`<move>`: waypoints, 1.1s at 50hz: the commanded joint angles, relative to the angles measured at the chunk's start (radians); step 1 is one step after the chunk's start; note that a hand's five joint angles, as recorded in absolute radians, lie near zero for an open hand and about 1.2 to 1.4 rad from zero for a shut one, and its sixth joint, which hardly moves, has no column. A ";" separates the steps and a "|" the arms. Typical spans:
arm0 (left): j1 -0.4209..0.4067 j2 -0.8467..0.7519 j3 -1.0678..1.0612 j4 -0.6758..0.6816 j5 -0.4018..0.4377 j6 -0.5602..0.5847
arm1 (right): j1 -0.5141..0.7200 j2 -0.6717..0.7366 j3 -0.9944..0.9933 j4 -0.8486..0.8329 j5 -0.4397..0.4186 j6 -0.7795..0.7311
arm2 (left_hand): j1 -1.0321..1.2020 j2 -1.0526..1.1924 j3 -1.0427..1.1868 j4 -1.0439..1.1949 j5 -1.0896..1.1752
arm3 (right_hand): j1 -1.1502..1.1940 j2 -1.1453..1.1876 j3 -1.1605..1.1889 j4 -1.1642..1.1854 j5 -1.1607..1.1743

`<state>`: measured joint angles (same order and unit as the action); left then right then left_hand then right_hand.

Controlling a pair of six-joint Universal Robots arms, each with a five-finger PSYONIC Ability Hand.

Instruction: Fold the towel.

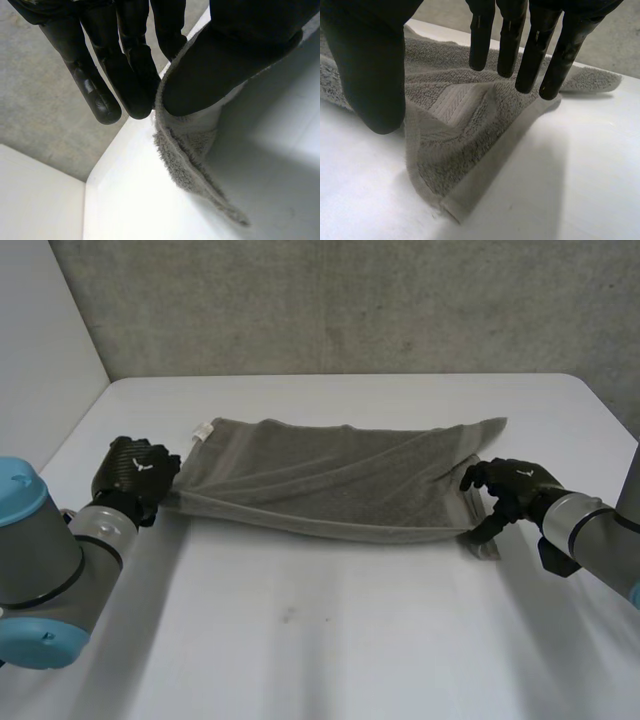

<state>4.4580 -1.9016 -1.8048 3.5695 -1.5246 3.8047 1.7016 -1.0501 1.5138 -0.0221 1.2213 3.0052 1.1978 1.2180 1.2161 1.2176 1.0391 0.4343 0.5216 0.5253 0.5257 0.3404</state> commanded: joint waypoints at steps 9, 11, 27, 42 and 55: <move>0.003 0.003 -0.016 0.011 -0.017 -0.002 | 0.015 0.022 0.000 0.005 -0.002 -0.022 | 0.198 0.178 0.180 0.179 0.183 | 0.179 0.092 0.088 0.088 0.098; 0.004 0.001 -0.015 0.011 -0.017 -0.002 | 0.015 0.024 0.005 0.004 -0.002 -0.032 | 0.198 0.178 0.180 0.179 0.183 | 0.173 0.086 0.082 0.082 0.093; 0.030 -0.008 -0.005 0.012 -0.014 -0.003 | 0.015 0.054 0.028 0.002 0.004 -0.195 | 0.198 0.178 0.180 0.179 0.183 | 0.132 0.045 0.041 0.041 0.052; 0.043 -0.013 -0.005 0.012 -0.012 -0.005 | 0.017 0.079 0.011 -0.004 0.001 -0.224 | 0.198 0.178 0.180 0.179 0.183 | 0.255 0.168 0.164 0.164 0.175; 0.040 -0.014 -0.007 0.012 -0.012 -0.005 | 0.018 0.120 -0.023 -0.007 0.001 -0.255 | 0.198 0.178 0.180 0.179 0.183 | 0.361 0.274 0.270 0.270 0.280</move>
<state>4.4976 -1.9145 -1.8116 3.5818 -1.5373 3.7996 1.7196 -0.9409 1.5027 -0.0271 1.2214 2.7725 1.1978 1.2180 1.2161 1.2176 1.0391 0.5738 0.6647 0.6700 0.6675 0.4615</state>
